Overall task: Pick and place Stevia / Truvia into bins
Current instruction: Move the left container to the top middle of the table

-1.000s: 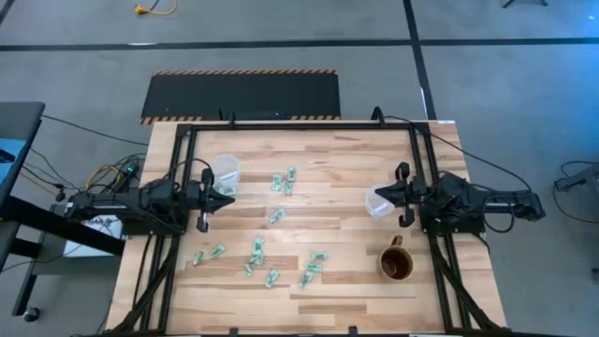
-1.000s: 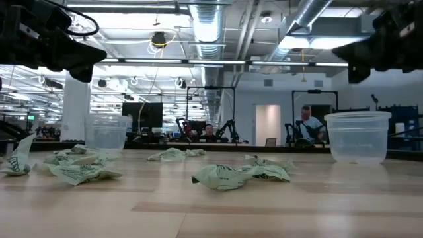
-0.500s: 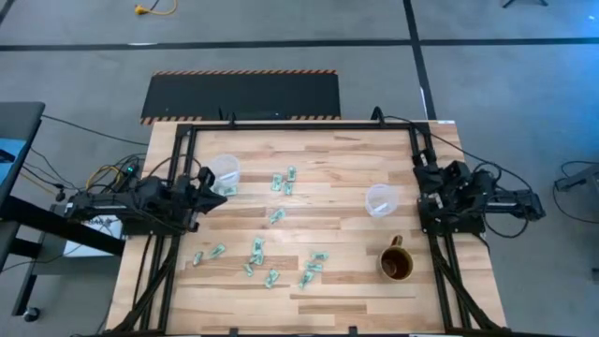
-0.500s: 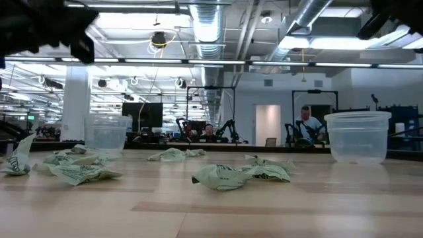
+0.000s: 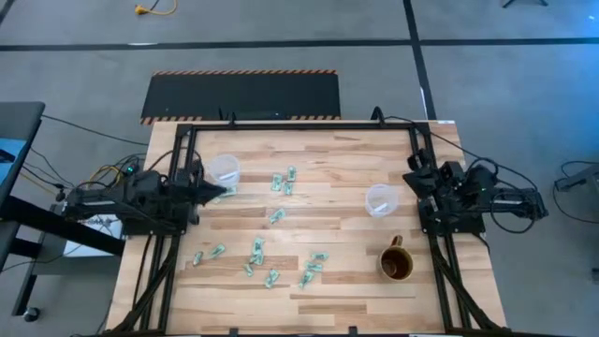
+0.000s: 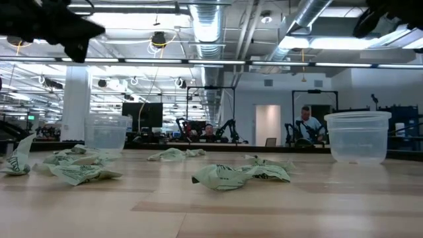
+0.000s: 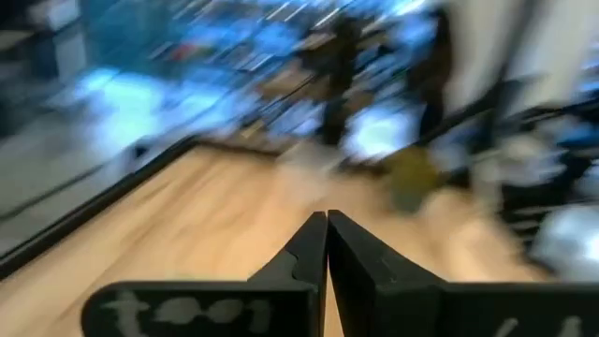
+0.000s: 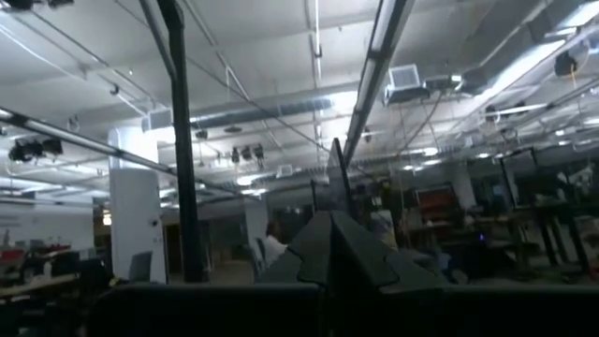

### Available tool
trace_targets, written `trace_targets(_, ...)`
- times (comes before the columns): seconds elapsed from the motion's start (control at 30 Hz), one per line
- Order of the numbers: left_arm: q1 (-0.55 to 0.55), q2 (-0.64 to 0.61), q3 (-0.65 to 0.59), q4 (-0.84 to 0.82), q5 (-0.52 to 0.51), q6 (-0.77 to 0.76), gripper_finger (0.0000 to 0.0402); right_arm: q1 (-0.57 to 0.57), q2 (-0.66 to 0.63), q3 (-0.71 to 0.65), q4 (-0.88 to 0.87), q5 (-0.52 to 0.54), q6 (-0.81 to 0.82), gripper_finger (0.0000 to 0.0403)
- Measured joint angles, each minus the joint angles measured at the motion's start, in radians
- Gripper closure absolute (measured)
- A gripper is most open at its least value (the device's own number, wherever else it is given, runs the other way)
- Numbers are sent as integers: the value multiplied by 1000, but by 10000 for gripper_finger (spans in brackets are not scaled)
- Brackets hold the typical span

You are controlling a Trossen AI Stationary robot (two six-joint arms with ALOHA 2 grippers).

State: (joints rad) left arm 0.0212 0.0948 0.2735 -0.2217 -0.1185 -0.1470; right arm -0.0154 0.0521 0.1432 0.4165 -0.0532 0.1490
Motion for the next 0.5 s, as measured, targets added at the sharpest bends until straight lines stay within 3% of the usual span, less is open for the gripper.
trace_targets(0.1,1,71,72,-82,-70,-59,401,0,0,0,-33,6,0,403)
trace_targets(0.23,0,191,130,-53,-117,-109,401,0,0,0,-45,7,0,403)
trace_targets(0.4,1,393,199,-68,-292,-137,401,0,0,1,-43,9,0,403)
trace_targets(0.5,23,531,290,-119,-309,-137,401,0,0,1,-43,9,0,403)
